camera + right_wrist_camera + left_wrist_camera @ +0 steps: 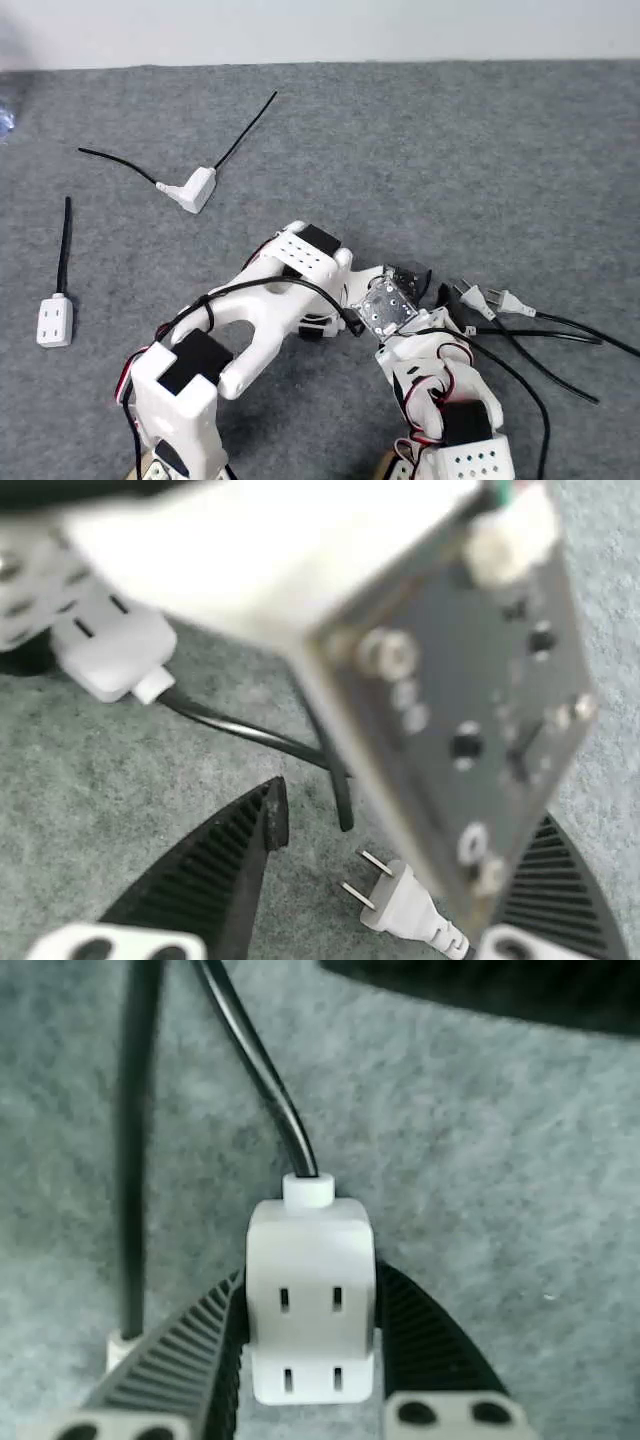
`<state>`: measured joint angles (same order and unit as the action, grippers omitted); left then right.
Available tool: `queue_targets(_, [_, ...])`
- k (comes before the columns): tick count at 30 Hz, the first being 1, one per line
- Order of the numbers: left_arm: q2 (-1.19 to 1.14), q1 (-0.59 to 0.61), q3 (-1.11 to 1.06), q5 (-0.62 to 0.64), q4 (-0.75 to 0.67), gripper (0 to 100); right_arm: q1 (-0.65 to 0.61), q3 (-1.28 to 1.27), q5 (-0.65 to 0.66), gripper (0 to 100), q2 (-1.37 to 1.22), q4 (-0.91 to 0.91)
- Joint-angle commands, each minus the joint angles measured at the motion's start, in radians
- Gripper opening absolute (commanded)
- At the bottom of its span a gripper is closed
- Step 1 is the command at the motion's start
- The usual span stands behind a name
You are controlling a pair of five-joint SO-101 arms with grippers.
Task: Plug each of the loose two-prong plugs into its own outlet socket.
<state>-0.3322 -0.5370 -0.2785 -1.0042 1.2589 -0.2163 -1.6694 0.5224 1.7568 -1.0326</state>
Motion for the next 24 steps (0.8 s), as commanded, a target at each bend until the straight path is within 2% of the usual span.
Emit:
queue_targets(1, [0.015,-0.031,0.004,-0.011,0.018,4,0.012,-0.017,-0.003,33.5,0.002,0.022])
queue_targets(8, [0.017,-0.015,0.016,-0.005,0.037,5,0.015,-0.015,-0.003,33.5,0.005,0.016])
queue_targets(16, [0.115,0.106,0.125,-0.005,0.203,20,0.015,-0.015,-0.003,33.5,0.007,0.015])
queue_targets(21, [0.138,0.103,0.116,-0.005,0.227,22,0.015,-0.015,-0.003,33.5,0.007,0.015])
queue_targets(24, [0.124,0.084,0.084,-0.005,0.195,22,0.015,-0.015,-0.003,33.5,0.007,0.015])
